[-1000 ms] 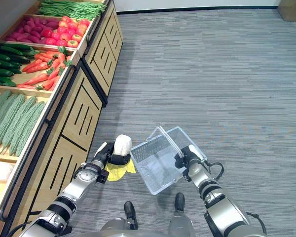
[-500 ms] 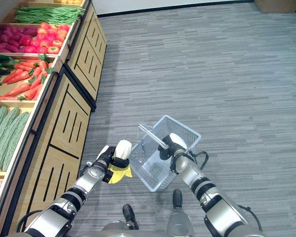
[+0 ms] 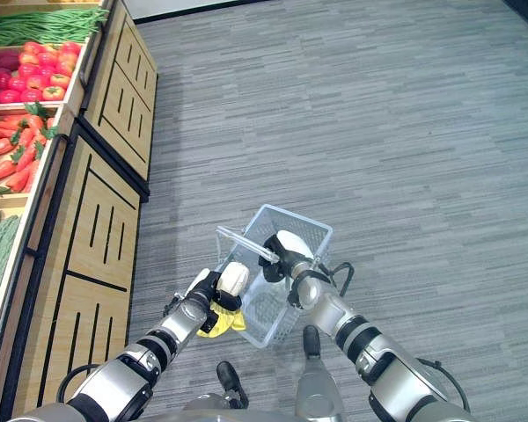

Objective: Get the vegetables into the basket

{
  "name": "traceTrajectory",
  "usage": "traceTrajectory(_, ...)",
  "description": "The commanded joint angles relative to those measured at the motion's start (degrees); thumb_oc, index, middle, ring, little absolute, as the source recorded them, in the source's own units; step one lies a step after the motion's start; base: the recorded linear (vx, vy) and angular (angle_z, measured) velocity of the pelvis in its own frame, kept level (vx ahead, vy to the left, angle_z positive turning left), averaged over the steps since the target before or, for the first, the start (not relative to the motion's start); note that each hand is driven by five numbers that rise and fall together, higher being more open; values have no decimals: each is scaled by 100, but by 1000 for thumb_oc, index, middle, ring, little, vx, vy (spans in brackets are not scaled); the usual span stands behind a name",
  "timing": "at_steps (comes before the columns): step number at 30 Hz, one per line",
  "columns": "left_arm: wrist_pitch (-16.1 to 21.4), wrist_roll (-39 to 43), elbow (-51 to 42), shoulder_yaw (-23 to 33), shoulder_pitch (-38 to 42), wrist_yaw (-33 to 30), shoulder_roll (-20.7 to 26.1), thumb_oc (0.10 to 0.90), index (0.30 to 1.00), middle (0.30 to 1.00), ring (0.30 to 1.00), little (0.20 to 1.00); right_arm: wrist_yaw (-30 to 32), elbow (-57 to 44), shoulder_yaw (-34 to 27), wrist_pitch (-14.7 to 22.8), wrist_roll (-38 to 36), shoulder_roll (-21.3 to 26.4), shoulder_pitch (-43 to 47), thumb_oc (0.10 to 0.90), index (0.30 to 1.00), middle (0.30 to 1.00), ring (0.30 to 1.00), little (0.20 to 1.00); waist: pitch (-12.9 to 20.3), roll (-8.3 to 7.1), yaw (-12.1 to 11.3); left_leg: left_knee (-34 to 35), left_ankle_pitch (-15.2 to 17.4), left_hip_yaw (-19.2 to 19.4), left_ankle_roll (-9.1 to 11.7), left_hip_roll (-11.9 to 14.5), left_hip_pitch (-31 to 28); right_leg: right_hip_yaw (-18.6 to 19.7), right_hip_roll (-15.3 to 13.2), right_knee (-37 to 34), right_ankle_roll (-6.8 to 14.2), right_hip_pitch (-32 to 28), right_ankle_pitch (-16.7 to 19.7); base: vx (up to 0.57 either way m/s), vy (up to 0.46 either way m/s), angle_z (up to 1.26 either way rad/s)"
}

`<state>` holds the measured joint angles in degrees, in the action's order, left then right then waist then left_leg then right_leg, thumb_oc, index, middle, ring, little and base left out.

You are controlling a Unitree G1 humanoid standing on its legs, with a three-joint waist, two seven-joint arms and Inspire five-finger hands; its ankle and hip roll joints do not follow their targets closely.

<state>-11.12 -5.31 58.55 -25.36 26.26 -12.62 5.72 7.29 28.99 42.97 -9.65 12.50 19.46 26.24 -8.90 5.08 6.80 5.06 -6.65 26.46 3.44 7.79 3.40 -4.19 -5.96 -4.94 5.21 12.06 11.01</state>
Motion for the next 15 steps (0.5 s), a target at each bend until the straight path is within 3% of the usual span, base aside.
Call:
traceTrajectory(1, 190, -277, 382, -397, 928, -233, 80, 400, 300, 300, 300, 300, 161, -914, -252, 976, -315, -558, 907, 400, 300, 300, 300, 300, 62, -105, 30, -80, -207, -309, 413, 283, 217, -3, -152, 171, 365, -235, -315, -26, -2, -7)
traceTrajectory(7, 172, -463, 537, -531, 991, -193, -29, 400, 300, 300, 300, 300, 9, -1365, 20, 1065, -327, -557, 1016, 400, 300, 300, 300, 300, 10, -44, 92, -70, -238, -256, 436, 296, 286, 51, -140, 172, 357, -121, -277, -23, -2, -7)
traceTrajectory(8, 172, -634, 622, -602, 966, -96, -53, 459, 382, 382, 382, 382, -55, -1464, 93, 1099, -338, -558, 1050, 400, 300, 300, 300, 300, 13, -24, 120, -69, -243, -234, 445, 305, 290, 68, -127, 159, 354, -111, -279, -14, -1, -3)
traceTrajectory(10, 166, -677, 652, -613, 951, -113, -57, 459, 382, 382, 382, 382, -58, -1439, 134, 1108, -327, -563, 1061, 400, 300, 300, 300, 300, 18, -14, 122, -67, -242, -224, 449, 308, 287, 72, -125, 154, 354, -109, -278, -6, -7, -5)
traceTrajectory(11, 160, -721, 675, -627, 931, -118, -54, 900, 1000, 1000, 1000, 1000, -64, -1423, 161, 1118, -318, -571, 1063, 400, 300, 300, 300, 300, 22, -7, 124, -68, -243, -217, 451, 311, 283, 69, -124, 153, 354, -112, -276, 0, -11, -5)
traceTrajectory(15, 154, -797, 732, -599, 846, -119, -67, 900, 1000, 1000, 1000, 1000, -106, -1389, 248, 1136, -290, -599, 1038, 400, 300, 300, 300, 300, 62, 6, 139, -74, -228, -187, 457, 331, 248, 86, -105, 133, 347, -146, -291, 0, -2, -1)
